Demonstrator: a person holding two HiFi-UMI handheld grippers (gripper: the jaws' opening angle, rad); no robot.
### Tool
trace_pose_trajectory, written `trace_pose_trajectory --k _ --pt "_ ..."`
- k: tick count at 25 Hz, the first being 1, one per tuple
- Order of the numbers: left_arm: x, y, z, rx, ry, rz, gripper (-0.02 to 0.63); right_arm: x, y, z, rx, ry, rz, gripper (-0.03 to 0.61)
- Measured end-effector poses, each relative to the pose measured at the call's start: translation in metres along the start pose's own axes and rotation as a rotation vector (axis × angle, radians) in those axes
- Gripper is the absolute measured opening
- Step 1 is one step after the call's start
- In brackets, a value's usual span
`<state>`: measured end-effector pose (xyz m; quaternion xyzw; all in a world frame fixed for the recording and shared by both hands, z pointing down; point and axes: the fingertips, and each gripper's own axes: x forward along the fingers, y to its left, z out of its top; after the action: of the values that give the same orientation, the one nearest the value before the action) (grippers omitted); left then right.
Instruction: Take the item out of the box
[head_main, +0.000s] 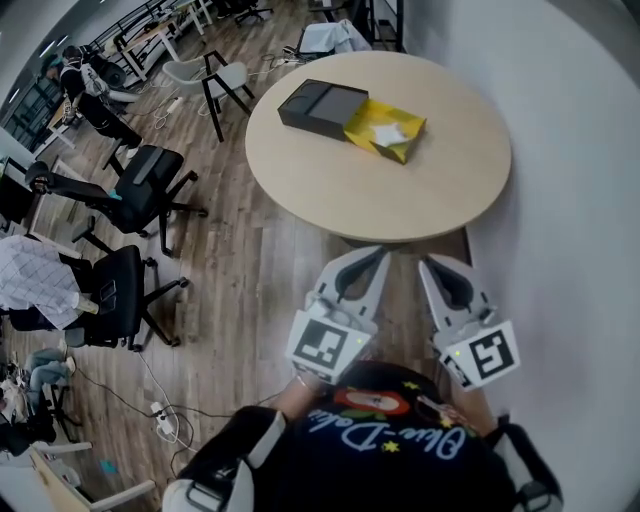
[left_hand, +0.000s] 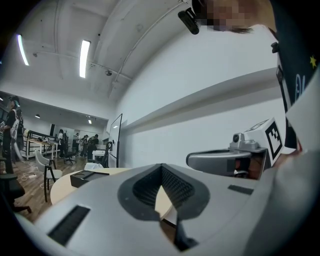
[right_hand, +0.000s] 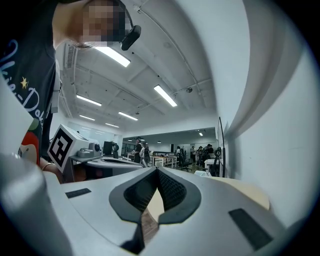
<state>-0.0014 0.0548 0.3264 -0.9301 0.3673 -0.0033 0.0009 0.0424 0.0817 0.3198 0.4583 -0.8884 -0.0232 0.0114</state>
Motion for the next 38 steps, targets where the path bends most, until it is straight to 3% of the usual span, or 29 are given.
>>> trace_pose_trajectory --k 8,18,32,38 --pt "0.021 0.036 -0.006 -0.020 0.005 -0.049 -0.012 0.038 -0.013 -0.003 0.011 0.008 -0.046 -0.002" --pt "0.032 0.084 -0.004 -0.021 -0.015 -0.065 -0.012 0.087 -0.011 -0.003 0.001 0.011 -0.032 -0.002" --pt "0.044 0.108 -0.012 -0.045 -0.015 -0.098 -0.012 0.112 -0.020 -0.011 -0.001 0.049 -0.067 -0.002" --pt "0.054 0.121 -0.015 -0.045 -0.006 -0.081 -0.012 0.128 -0.029 -0.014 0.006 0.047 -0.042 -0.002"
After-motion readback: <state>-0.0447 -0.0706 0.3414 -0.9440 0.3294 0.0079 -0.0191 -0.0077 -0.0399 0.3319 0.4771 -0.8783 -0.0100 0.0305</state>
